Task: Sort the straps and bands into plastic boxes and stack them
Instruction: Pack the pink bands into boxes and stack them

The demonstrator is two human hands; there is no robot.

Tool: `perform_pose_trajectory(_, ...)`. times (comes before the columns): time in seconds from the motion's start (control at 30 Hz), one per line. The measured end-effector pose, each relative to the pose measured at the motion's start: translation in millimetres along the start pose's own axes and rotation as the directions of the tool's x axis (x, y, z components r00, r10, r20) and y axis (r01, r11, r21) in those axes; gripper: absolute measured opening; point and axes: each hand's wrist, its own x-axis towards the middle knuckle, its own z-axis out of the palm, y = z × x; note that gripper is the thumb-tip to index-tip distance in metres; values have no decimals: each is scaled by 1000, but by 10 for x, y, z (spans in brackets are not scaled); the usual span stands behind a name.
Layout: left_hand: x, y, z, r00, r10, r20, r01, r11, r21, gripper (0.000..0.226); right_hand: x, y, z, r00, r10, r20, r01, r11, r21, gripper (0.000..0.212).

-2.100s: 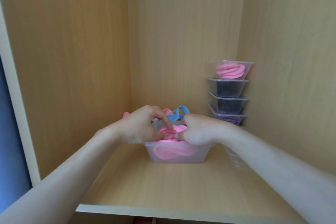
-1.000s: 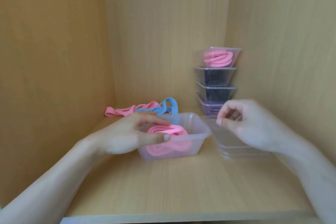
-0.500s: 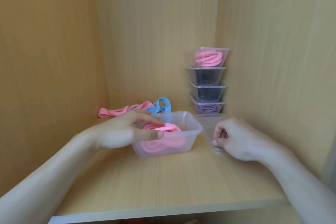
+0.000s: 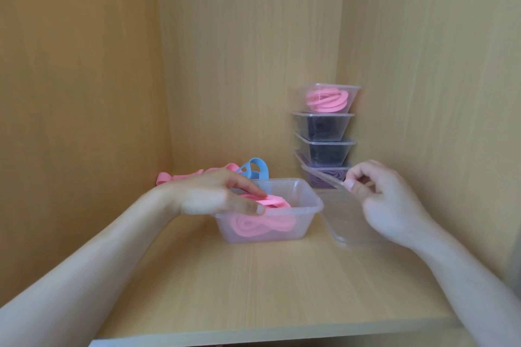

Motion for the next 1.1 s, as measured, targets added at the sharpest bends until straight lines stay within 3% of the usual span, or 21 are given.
perform_pose_trajectory(0.23,95,-192,129,990,87,-113,-108,975,-195,60,67,-157,-20,983,-166,-75,181,934,307,25)
perform_pose_trajectory(0.33,125,-196,191,984,67,-165,-118,939,-322,46,171,-350,-36,975,-212,-70,221,874,434,16)
perform_pose_trajectory(0.4,132,-167,209,972,15,-234,-104,922,-373,24,250,-445,-37,978,-202,-60,202,819,538,23)
perform_pose_trajectory(0.43,138,-160,214,963,-7,-269,-98,921,-377,18,292,-487,-33,981,-186,-59,186,792,582,26)
perform_pose_trajectory(0.5,138,-142,222,949,-22,-314,-94,932,-351,27,370,-571,-17,989,-136,-51,135,720,681,26)
perform_pose_trajectory(0.57,133,-130,228,941,-10,-340,-108,939,-327,27,458,-634,3,998,-60,-20,51,578,814,25)
perform_pose_trajectory(0.63,117,-121,227,938,-5,-346,-111,942,-316,21,551,-650,52,997,62,39,-63,453,889,27)
perform_pose_trajectory(0.73,91,-138,226,936,-41,-349,-100,921,-377,19,672,-525,217,950,284,129,-232,369,900,23)
perform_pose_trajectory(0.77,76,-132,223,936,-57,-347,-99,904,-416,20,700,-452,283,926,352,135,-275,385,881,21)
perform_pose_trajectory(0.83,47,-110,221,939,-67,-338,-109,873,-475,31,715,-294,408,891,445,96,-349,534,770,15)
perform_pose_trajectory(0.93,14,-87,226,935,-49,-352,-138,863,-486,39,646,-162,537,891,453,32,-391,730,560,21)
perform_pose_trajectory(1.03,-48,-80,208,938,-32,-346,-151,860,-488,26,552,-151,620,904,418,93,-419,815,400,31)
perform_pose_trajectory(1.1,-57,-64,195,944,-54,-324,-129,847,-515,31,517,-161,664,897,420,140,-442,827,347,32)
